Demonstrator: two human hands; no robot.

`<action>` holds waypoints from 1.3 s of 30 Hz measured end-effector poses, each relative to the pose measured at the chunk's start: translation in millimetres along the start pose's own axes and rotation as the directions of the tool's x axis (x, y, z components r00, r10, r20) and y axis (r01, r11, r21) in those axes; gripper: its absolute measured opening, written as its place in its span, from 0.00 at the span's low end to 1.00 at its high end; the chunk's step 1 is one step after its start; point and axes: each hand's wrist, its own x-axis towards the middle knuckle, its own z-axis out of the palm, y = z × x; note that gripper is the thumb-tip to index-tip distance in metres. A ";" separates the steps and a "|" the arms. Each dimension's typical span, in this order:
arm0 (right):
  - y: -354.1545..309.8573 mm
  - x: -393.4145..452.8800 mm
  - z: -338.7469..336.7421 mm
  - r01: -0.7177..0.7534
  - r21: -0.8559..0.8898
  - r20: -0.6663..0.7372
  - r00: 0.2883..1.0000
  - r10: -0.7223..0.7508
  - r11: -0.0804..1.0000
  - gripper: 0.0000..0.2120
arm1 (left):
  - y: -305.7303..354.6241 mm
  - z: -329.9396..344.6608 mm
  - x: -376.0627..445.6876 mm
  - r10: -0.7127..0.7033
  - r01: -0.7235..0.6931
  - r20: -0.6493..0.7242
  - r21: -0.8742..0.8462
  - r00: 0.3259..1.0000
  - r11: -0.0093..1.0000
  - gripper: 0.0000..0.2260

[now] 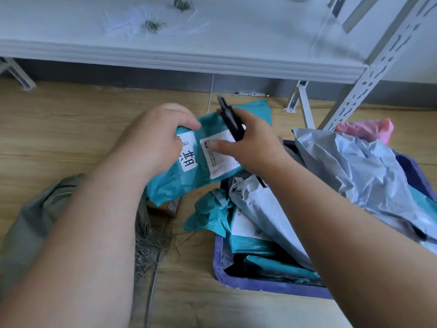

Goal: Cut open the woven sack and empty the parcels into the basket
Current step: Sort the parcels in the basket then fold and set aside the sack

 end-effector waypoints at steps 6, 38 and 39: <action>1.8 11.3 10.5 0.085 0.126 0.100 0.990 -0.098 0.988 0.21 | 17.6 7.7 6.3 0.025 -0.019 -0.056 0.102 0.998 0.995 0.23; -3.8 12.0 -16.0 0.038 0.179 -0.510 0.858 0.059 0.983 0.12 | 23.9 79.9 39.7 -0.099 0.073 -0.079 -0.280 0.992 0.957 0.31; -5.9 13.3 -16.0 0.083 0.095 -0.506 0.862 -0.024 0.992 0.14 | 24.6 76.9 39.9 -0.092 0.061 -0.092 -0.295 0.991 0.954 0.30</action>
